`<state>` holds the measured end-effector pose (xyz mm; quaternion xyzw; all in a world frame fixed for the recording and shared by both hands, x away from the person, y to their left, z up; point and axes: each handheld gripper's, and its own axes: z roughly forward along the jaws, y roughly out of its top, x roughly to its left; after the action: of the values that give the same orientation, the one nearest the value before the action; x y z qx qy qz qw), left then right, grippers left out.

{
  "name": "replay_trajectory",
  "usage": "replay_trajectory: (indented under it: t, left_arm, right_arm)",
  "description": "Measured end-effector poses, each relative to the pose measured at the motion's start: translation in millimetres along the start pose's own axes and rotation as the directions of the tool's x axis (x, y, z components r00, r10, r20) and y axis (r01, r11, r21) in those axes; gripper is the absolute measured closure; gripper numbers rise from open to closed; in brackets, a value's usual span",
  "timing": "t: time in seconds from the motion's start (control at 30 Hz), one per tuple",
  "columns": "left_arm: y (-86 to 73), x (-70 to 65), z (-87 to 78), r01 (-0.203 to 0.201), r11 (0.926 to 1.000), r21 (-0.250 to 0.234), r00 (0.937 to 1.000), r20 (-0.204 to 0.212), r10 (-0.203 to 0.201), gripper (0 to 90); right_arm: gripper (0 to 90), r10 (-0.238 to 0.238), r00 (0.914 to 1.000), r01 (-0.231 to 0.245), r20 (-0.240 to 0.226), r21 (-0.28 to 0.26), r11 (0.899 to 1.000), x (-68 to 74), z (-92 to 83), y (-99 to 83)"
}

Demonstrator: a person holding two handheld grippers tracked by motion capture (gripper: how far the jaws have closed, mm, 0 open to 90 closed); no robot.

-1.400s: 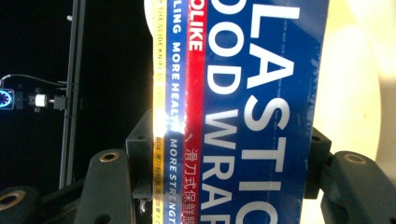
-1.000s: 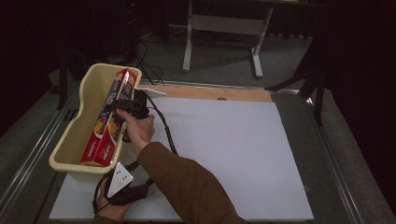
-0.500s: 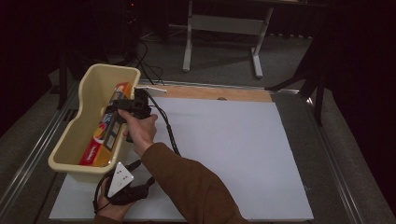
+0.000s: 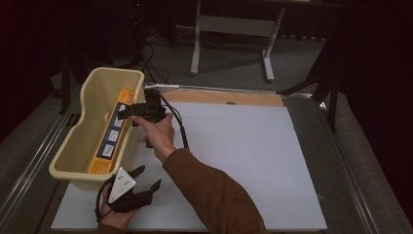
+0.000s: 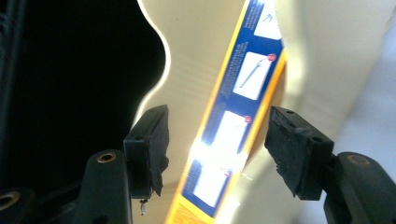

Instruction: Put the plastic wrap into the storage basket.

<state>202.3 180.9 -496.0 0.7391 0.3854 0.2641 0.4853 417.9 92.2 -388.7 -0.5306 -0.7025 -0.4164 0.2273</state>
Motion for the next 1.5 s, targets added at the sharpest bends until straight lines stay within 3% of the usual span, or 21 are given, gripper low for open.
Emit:
replay_trajectory:
  t: [0.13,0.27,0.3,0.33,0.37,0.4,0.43,0.47,0.5,0.53,0.57,0.6,0.63,0.8,0.83,0.87,0.9,1.0,1.13,1.4,1.5]
  left_arm:
    - [0.3,-1.2,0.4,-0.006,1.0,0.001,1.0,0.0,0.006,29.1]
    - [0.7,-1.2,0.5,-0.006,1.0,0.001,1.0,-0.003,0.006,29.1]
    - [0.8,-1.2,1.0,-0.007,1.0,0.003,1.0,-0.003,0.007,29.1]
    - [0.8,-1.2,1.0,-0.007,1.0,0.003,1.0,-0.003,0.007,29.1]
    - [0.9,-1.6,1.3,-0.011,0.9999,0.005,0.9999,-0.003,0.011,29.1]
    - [0.9,-1.6,1.3,-0.011,0.9999,0.005,0.9999,-0.003,0.011,29.1]
    - [1.0,-1.8,1.5,-0.013,0.9999,0.007,0.9999,-0.002,0.013,29.1]
    - [1.0,-2.0,1.7,-0.013,0.9999,0.008,0.9999,-0.002,0.013,29.1]
    - [1.0,-2.2,2.2,-0.015,0.9998,0.011,0.9999,-0.004,0.015,29.1]
    - [1.0,-2.2,2.2,-0.015,0.9998,0.011,0.9999,-0.004,0.015,29.0]
    - [1.2,-2.3,2.6,-0.017,0.9998,0.013,0.9998,-0.005,0.017,29.0]
    - [1.2,-2.3,2.6,-0.017,0.9998,0.013,0.9998,-0.005,0.017,29.0]
    - [1.5,-2.7,2.8,-0.018,0.9997,0.013,0.9998,-0.006,0.019,29.0]
    - [1.9,-3.1,4.4,-0.019,0.9996,0.019,0.9998,-0.007,0.019,29.0]
    - [1.8,-2.9,4.9,-0.022,0.9994,0.025,0.9997,-0.007,0.022,29.0]
    - [1.7,-2.9,5.2,-0.02,0.9994,0.028,0.9998,-0.007,0.02,29.0]
    - [1.6,-2.7,5.8,-0.019,0.9994,0.031,0.9997,-0.014,0.019,29.0]
    - [1.8,-2.2,5.6,-0.015,0.9995,0.029,0.9998,-0.015,0.016,29.0]
    - [1.9,-1.9,6.3,-0.014,0.9993,0.035,0.9997,-0.017,0.015,29.0]
    - [1.3,-1.9,9.3,-0.008,0.9983,0.059,0.9995,-0.03,0.009,29.0]
    - [1.3,-2.0,9.7,-0.007,0.9981,0.061,0.9995,-0.032,0.009,29.1]
  right_arm:
    - [38.9,-0.13,0.9905,0.131,0.046,-0.016,0.991,0.5,-9.8,-3.0]
    - [37.1,-0.266,0.9588,0.268,0.101,-0.008,0.963,-1.2,-16.8,-8.5]
    - [36.1,-0.32,0.9393,0.323,0.124,-0.003,0.946,-3.8,-20.4,-11.8]
    - [36.1,-0.32,0.9393,0.323,0.124,-0.003,0.946,-3.8,-20.4,-11.8]
    - [35.2,-0.387,0.9081,0.39,0.161,0.01,0.921,-6.8,-24.2,-16.3]
    - [35.2,-0.387,0.9081,0.39,0.161,0.01,0.921,-6.8,-24.2,-16.3]
    - [35.0,-0.46,0.8654,0.464,0.199,0.027,0.885,-10.7,-29.9,-22.0]
    - [35.0,-0.46,0.8654,0.464,0.199,0.027,0.885,-10.7,-29.9,-22.0]
    - [34.9,-0.498,0.8376,0.504,0.225,0.035,0.863,-14.9,-35.8,-25.9]
    - [34.9,-0.498,0.8376,0.504,0.225,0.035,0.863,-14.9,-35.8,-25.9]
    - [34.8,-0.522,0.8161,0.53,0.247,0.04,0.847,-20.7,-43.2,-28.7]
    - [34.8,-0.522,0.8161,0.53,0.247,0.04,0.847,-20.7,-43.2,-28.7]
    - [34.8,-0.534,0.7996,0.545,0.275,0.043,0.838,-27.2,-51.3,-30.7]
    - [34.8,-0.561,0.7722,0.579,0.299,0.034,0.815,-41.1,-70.0,-36.5]
    - [34.8,-0.594,0.7332,0.619,0.331,0.037,0.785,-48.6,-80.2,-41.9]
    - [34.8,-0.594,0.7332,0.619,0.331,0.037,0.785,-48.6,-80.2,-41.9]
    - [35.0,-0.615,0.6962,0.649,0.37,0.041,0.76,-54.4,-87.2,-47.7]
    - [35.1,-0.621,0.6751,0.665,0.399,0.036,0.746,-63.4,-95.6,-56.1]
    - [35.1,-0.61,0.6839,0.664,0.4,0.004,0.747,-80.1,-109.9,-69.8]
    - [34.9,-0.605,0.6676,0.682,0.434,-0.03,0.731,-112.4,-149.0,-98.1]
    - [33.8,-0.617,0.6416,0.704,0.456,-0.031,0.709,-125.9,-165.4,-112.8]
